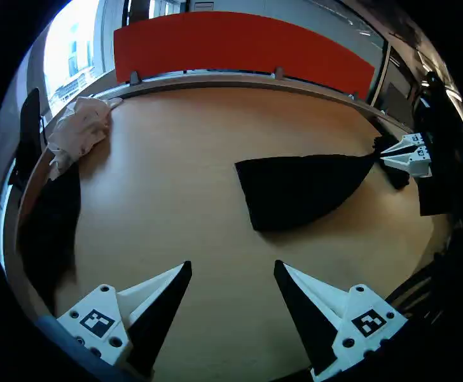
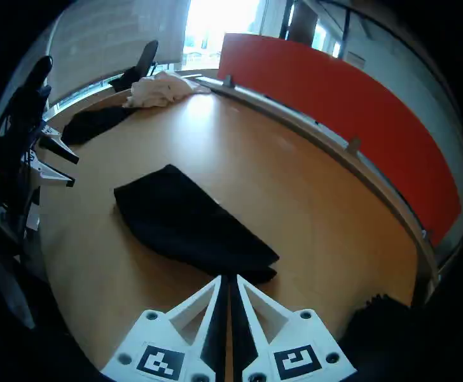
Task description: Fold towel
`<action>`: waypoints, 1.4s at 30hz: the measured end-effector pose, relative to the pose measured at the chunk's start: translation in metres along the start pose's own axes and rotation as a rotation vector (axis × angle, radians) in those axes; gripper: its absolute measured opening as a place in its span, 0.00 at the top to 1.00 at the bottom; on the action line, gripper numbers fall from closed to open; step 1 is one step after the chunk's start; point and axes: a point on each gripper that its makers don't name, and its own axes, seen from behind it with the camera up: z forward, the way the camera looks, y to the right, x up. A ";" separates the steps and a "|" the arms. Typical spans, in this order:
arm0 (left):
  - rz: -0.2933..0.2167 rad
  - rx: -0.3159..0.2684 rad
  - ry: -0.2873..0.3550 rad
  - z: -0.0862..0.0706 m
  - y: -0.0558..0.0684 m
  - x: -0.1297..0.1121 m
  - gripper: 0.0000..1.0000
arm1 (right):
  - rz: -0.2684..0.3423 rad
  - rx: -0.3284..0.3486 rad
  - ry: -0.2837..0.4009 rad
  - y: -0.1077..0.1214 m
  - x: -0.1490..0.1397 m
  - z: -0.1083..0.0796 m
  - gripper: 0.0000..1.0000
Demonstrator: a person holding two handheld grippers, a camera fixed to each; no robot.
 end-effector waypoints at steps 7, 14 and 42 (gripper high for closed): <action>-0.006 0.001 0.006 -0.001 0.002 0.003 0.04 | -0.051 -0.013 0.057 0.007 0.034 -0.012 0.80; -0.011 0.000 0.009 -0.001 0.004 0.004 0.04 | -0.085 -0.018 0.102 0.012 0.058 -0.026 0.78; -0.046 0.007 0.036 -0.009 0.000 0.016 0.04 | -0.156 0.069 0.125 -0.026 0.088 -0.006 0.71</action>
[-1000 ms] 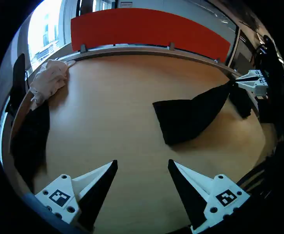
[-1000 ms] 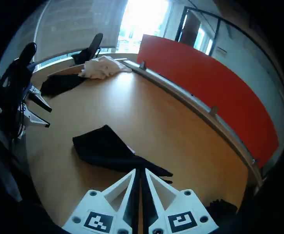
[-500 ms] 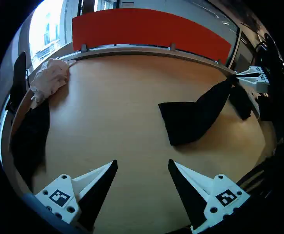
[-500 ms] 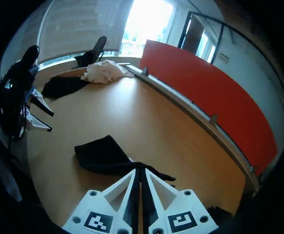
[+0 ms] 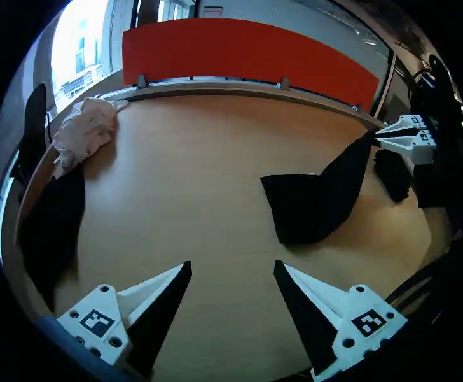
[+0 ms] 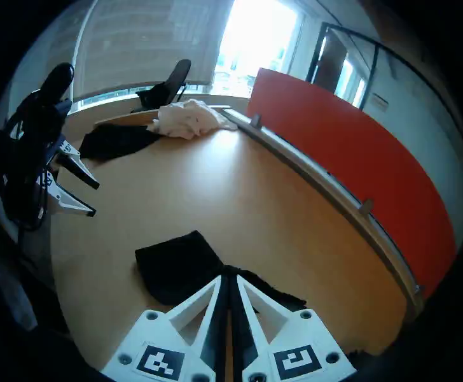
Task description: Fold towel
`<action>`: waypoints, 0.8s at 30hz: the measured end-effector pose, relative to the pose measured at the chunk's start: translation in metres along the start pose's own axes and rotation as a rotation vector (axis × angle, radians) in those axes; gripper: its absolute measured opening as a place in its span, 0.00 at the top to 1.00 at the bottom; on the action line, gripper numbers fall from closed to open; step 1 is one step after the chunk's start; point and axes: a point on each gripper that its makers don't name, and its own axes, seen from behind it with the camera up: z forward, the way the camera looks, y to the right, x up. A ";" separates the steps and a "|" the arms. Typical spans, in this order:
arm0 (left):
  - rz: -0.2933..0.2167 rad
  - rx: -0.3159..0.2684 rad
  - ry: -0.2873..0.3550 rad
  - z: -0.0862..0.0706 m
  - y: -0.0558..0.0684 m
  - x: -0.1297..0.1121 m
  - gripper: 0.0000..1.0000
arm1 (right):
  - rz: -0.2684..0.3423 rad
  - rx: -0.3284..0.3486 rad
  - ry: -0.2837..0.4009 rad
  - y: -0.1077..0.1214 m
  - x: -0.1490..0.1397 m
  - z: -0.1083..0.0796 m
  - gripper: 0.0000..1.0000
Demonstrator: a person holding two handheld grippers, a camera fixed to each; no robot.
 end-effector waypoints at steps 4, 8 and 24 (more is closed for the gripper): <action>-0.011 0.003 0.008 -0.003 -0.003 0.002 0.04 | -0.010 0.030 -0.003 -0.013 0.003 0.010 0.70; -0.021 0.008 0.014 -0.006 -0.007 0.004 0.04 | -0.018 0.058 -0.007 -0.026 0.005 0.019 0.69; -0.060 0.039 0.040 -0.022 -0.026 0.006 0.04 | -0.052 0.142 -0.030 -0.057 0.011 0.047 0.65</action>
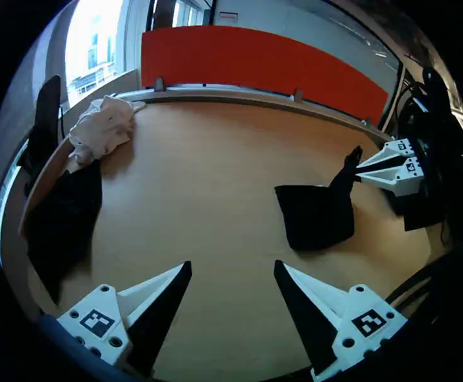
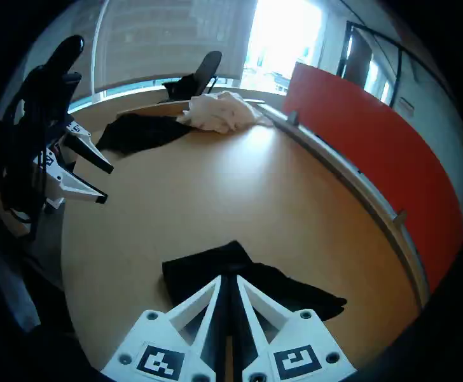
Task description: Fold towel
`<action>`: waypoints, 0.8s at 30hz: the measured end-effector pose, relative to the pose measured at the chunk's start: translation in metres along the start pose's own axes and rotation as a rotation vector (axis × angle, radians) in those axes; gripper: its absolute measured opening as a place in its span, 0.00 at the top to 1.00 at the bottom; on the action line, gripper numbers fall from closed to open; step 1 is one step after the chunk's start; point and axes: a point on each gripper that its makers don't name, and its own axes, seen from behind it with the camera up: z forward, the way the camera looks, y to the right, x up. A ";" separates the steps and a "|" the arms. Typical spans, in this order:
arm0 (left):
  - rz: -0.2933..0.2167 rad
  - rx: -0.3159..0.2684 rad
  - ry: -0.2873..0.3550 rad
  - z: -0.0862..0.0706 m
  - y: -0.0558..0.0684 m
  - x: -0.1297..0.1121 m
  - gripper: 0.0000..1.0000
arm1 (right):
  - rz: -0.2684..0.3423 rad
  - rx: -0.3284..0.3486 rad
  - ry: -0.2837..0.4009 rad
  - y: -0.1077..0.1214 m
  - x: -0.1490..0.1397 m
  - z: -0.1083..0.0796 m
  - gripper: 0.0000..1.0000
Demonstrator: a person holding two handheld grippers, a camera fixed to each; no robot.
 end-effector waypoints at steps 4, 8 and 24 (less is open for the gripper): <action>-0.015 0.017 0.009 -0.007 -0.008 0.000 0.04 | -0.009 0.035 -0.015 -0.011 -0.002 0.013 0.64; -0.035 0.037 0.017 -0.016 -0.018 -0.002 0.04 | -0.013 0.077 -0.037 -0.024 -0.007 0.028 0.63; -0.089 0.077 0.024 -0.030 -0.037 -0.014 0.03 | -0.008 0.136 -0.100 -0.041 -0.026 0.054 0.59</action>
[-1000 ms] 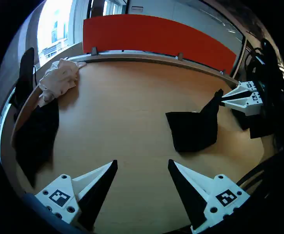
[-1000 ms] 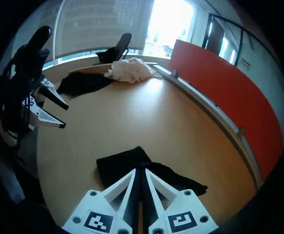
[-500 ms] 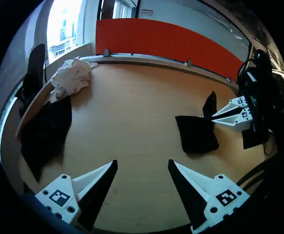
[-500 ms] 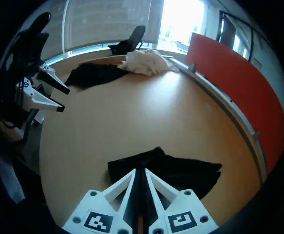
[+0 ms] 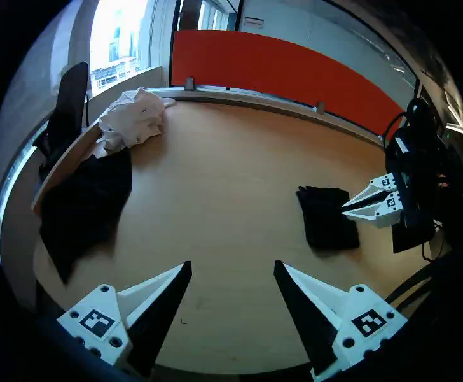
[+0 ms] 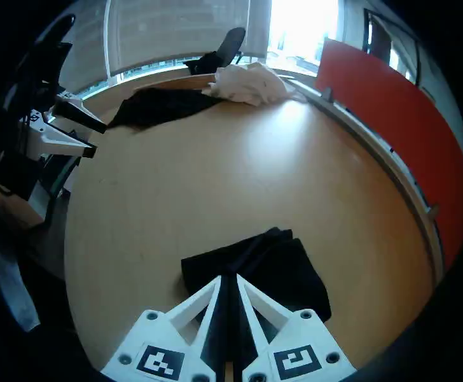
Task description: Fold towel
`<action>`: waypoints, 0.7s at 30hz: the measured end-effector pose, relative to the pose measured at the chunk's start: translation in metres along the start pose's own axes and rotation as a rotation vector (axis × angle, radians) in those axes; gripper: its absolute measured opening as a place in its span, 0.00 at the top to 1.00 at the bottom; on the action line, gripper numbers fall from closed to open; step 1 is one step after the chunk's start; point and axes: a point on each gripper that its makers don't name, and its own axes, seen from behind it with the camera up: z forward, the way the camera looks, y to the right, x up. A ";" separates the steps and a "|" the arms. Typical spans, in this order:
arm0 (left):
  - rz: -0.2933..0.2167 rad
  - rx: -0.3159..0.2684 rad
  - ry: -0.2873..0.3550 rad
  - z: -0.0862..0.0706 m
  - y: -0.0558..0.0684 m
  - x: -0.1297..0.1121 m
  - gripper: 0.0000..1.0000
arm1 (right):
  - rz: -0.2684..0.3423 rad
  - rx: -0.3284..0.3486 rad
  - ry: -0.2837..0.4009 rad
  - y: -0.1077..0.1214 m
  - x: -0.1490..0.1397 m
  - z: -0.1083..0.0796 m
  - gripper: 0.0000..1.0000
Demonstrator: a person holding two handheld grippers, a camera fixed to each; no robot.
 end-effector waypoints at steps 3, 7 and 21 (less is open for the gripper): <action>0.002 -0.004 0.002 0.001 0.002 0.001 0.04 | 0.002 -0.002 0.000 0.001 0.000 -0.001 0.58; 0.005 -0.008 0.003 0.002 0.004 0.003 0.04 | 0.010 -0.008 -0.004 0.002 -0.001 -0.003 0.57; 0.010 -0.014 0.009 0.000 0.009 0.005 0.04 | 0.031 -0.020 -0.012 0.003 -0.010 -0.008 0.28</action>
